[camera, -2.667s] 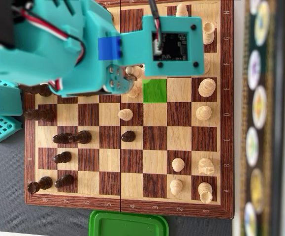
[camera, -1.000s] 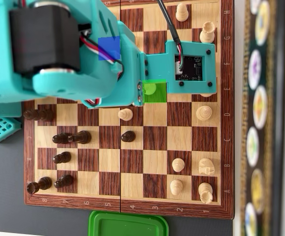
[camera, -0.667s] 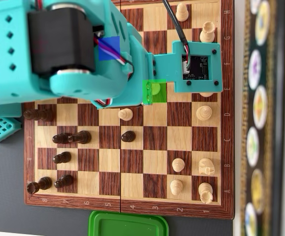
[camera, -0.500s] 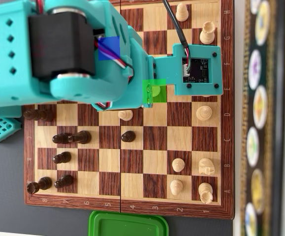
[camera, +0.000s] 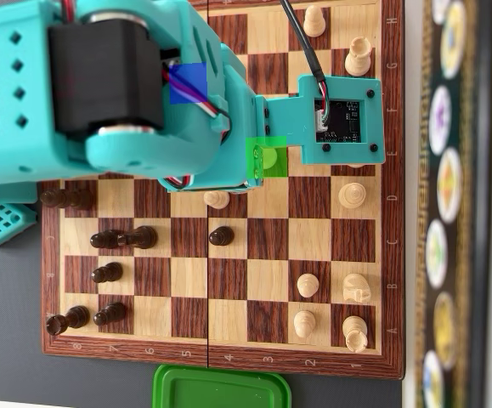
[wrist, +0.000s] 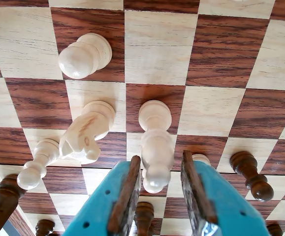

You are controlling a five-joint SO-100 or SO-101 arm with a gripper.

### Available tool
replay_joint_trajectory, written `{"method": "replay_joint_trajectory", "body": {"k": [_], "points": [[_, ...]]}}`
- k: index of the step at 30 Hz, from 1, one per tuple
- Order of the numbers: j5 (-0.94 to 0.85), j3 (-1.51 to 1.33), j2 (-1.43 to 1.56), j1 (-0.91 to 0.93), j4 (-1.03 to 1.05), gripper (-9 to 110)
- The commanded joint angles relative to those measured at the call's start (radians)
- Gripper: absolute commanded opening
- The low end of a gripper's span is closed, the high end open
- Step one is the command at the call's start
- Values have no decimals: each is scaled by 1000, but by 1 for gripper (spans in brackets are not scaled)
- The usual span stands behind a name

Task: Play chess

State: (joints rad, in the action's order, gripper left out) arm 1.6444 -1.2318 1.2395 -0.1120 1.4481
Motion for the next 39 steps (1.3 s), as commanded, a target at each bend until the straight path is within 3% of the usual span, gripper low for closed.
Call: {"method": "replay_joint_trajectory", "body": {"k": [1,24,39], "points": [[-6,46,9,6,6,13],[-6,12,170,-3,9,16],[5,-262,563,21,0,16]]}}
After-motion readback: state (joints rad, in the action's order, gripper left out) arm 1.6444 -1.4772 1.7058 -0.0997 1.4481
